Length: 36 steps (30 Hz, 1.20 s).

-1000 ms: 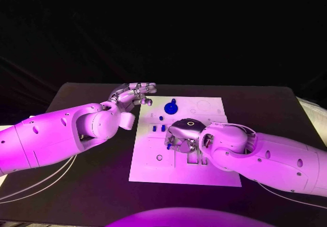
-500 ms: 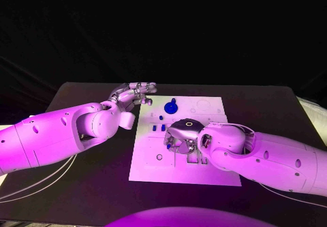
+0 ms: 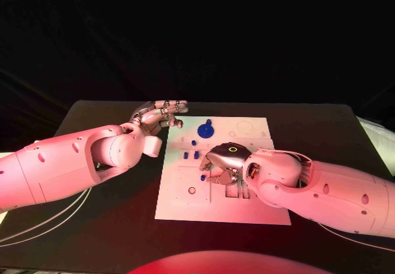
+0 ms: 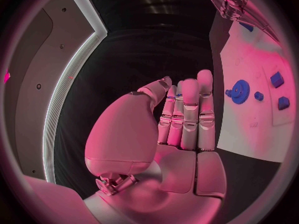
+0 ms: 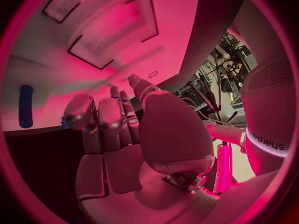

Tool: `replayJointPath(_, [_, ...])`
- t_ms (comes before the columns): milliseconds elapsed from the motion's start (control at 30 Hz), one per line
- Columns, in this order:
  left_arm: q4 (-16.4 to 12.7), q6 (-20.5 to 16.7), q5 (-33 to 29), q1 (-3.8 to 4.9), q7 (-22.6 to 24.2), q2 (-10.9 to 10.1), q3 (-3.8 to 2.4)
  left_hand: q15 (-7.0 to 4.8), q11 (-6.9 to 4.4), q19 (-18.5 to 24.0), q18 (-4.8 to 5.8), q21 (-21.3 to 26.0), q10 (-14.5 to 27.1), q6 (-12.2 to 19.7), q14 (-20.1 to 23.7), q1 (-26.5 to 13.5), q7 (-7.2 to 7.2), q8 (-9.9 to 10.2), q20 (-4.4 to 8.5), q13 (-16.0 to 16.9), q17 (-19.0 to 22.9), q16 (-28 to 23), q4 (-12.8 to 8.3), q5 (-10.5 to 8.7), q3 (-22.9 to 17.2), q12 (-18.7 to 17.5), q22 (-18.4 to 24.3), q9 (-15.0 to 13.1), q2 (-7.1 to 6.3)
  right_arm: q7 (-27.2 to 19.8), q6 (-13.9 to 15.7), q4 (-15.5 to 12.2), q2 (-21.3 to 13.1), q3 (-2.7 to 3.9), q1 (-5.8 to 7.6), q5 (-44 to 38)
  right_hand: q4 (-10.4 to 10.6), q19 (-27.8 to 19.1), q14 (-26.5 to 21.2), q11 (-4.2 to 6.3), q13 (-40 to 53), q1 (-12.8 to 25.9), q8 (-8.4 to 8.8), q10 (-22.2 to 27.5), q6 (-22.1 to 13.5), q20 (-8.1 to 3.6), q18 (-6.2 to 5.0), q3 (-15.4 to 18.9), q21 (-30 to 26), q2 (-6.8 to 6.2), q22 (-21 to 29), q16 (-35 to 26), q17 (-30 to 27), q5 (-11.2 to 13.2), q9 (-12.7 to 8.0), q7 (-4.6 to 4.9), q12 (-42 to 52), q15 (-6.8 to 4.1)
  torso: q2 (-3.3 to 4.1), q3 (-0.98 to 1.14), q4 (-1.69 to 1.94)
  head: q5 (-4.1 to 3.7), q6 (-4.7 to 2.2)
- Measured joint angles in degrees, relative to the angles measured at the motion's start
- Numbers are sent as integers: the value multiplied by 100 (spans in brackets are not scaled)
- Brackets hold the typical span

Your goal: Assemble the parts on the task board

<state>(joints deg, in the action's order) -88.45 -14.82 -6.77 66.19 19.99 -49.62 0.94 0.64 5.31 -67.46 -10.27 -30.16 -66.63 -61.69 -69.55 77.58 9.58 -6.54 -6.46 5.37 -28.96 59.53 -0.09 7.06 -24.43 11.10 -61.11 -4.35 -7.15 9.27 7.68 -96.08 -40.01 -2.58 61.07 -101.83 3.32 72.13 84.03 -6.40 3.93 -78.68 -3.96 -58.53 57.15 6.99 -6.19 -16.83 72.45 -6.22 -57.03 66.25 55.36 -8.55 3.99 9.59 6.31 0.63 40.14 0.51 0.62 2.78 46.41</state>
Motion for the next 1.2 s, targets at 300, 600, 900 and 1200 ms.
replayJointPath(300, [13,1,0,0,-4,-8,0,0,0,0,0,0,0,0,0,-1,0,0,0,0,0,0,0,0,0,0,0,0,-1,80,314,-465,-718,110,245,51,-16,2,-3,48,-8,-31,0,-33,72,-7,0,85,0,-7,-14,0,0,0,0,-40,66,-9,-2,-1,-3,-81,-63])
replayJointPath(600, [7,3,2,-1,-6,-14,0,0,0,0,0,33,0,0,0,-1,0,0,0,4,6,0,0,0,0,42,-1,0,-1,240,237,-563,-1344,137,537,61,-17,-2,0,131,-24,-82,0,237,1,-150,0,366,-35,-61,20,-67,-69,70,-11,-169,66,-148,-5,-7,-13,-168,-151])
replayJointPath(900, [17,9,3,-21,-6,-12,0,0,0,0,0,34,0,0,0,-1,0,0,0,4,6,0,0,0,0,44,4,0,-1,239,43,-483,-1408,115,527,49,-20,-1,0,132,-24,-75,0,238,9,-149,0,400,-35,-68,33,-67,-82,70,-11,-177,66,-147,-4,3,-16,-194,-183])
replayJointPath(1200, [22,16,4,-39,-7,-10,1,0,0,0,0,33,0,0,0,-1,0,0,0,4,6,0,0,0,0,44,4,0,-1,236,-129,-307,-1189,100,479,48,-21,-1,0,154,-18,-274,0,72,140,-148,0,400,-35,132,36,-67,-82,36,-1,-193,223,-147,0,1,-9,-190,-194])
